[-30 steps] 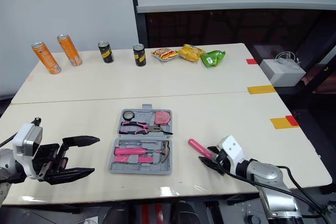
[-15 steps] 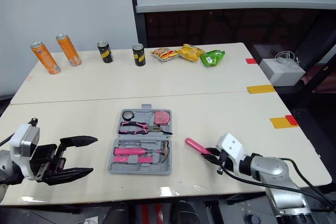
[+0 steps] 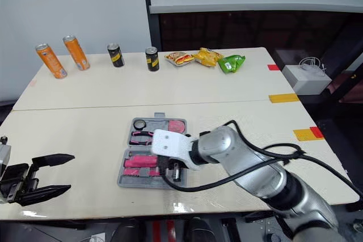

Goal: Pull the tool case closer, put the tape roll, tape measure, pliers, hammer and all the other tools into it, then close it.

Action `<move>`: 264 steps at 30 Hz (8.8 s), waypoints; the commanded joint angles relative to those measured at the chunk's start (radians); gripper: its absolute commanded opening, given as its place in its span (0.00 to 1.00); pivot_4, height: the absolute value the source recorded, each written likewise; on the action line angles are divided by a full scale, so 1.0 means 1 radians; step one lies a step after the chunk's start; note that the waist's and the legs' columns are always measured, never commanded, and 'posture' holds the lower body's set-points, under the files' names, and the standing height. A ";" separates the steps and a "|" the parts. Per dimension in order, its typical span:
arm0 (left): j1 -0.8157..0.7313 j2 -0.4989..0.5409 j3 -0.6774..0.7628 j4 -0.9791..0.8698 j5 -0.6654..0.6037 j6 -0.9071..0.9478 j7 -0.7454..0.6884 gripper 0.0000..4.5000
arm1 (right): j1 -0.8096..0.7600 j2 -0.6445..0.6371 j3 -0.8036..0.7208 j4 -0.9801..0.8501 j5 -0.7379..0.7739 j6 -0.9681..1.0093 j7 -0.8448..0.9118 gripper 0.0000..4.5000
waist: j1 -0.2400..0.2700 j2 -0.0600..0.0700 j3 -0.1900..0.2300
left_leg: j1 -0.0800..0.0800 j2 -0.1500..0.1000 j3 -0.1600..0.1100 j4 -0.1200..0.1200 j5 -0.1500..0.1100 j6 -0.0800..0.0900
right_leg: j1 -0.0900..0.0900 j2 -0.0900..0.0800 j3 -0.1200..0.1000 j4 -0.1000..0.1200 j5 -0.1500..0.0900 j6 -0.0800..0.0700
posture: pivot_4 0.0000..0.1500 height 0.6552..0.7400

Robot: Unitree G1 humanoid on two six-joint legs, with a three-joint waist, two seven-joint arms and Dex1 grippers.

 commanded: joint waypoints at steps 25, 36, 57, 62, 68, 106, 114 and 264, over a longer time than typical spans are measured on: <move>0.022 0.092 -0.079 0.120 -0.012 -0.171 -0.106 1.00 | -0.088 0.325 0.318 0.401 -0.039 0.026 -0.167 0.09 | -0.010 -0.002 0.000 | 0.006 0.001 0.001 0.000 0.003 -0.007 | 0.001 0.000 0.002 0.007 -0.001 -0.001 | 1.00 1.00; 0.034 0.078 -0.078 0.121 -0.008 -0.190 -0.106 1.00 | -0.090 0.391 0.339 0.501 -0.070 -0.032 -0.162 0.09 | -0.018 -0.004 -0.002 | 0.009 0.001 0.001 0.000 0.003 -0.007 | 0.001 0.001 0.002 0.011 -0.001 -0.002 | 1.00 1.00; 0.033 0.042 -0.056 0.035 -0.009 -0.122 -0.056 1.00 | 0.131 0.325 -0.020 0.363 0.061 -0.286 -0.048 0.68 | -0.008 -0.007 -0.002 | 0.008 0.001 0.001 0.001 0.002 -0.008 | 0.001 0.001 0.003 0.010 -0.001 -0.003 | 1.00 1.00; 0.013 0.016 -0.068 0.018 -0.003 -0.112 -0.033 1.00 | 0.312 0.317 -0.130 0.405 0.069 -0.551 -0.016 0.68 | -0.006 -0.008 -0.003 | 0.008 0.001 0.001 0.001 0.002 -0.008 | 0.001 0.001 0.003 0.010 -0.002 -0.003 | 1.00 1.00; -0.012 -0.019 -0.087 0.001 0.011 -0.106 -0.011 1.00 | 0.415 0.358 -0.170 0.548 0.033 -0.776 0.008 0.35 | -0.017 -0.008 -0.003 | 0.007 0.001 0.001 0.001 0.002 -0.007 | 0.001 0.001 0.003 0.010 -0.001 -0.004 | 1.00 1.00; -0.107 -0.223 -0.142 0.116 0.108 -0.111 0.199 1.00 | 0.704 0.207 -0.533 0.395 0.115 -0.989 0.051 0.19 | 0.008 -0.010 -0.010 | 0.006 0.001 0.001 0.001 0.001 -0.005 | 0.003 0.001 0.002 0.006 -0.002 -0.004 | 1.00 1.00; -0.030 -0.214 -0.090 0.241 0.149 -0.176 0.187 1.00 | 1.038 0.047 -0.772 0.419 0.150 -1.141 0.133 0.78 | 0.004 -0.010 -0.010 | 0.001 0.001 0.001 0.000 -0.005 0.000 | 0.004 0.001 0.002 -0.002 -0.003 -0.001 | 1.00 1.00; -0.422 -0.325 -0.547 0.245 0.603 -0.049 0.310 0.00 | 0.519 0.017 -0.367 0.536 -0.242 -0.735 0.186 0.00 | 0.006 0.000 -0.009 | -0.008 0.000 0.001 0.002 -0.007 0.003 | 0.001 -0.002 -0.001 -0.008 0.003 0.001 | 1.00 1.00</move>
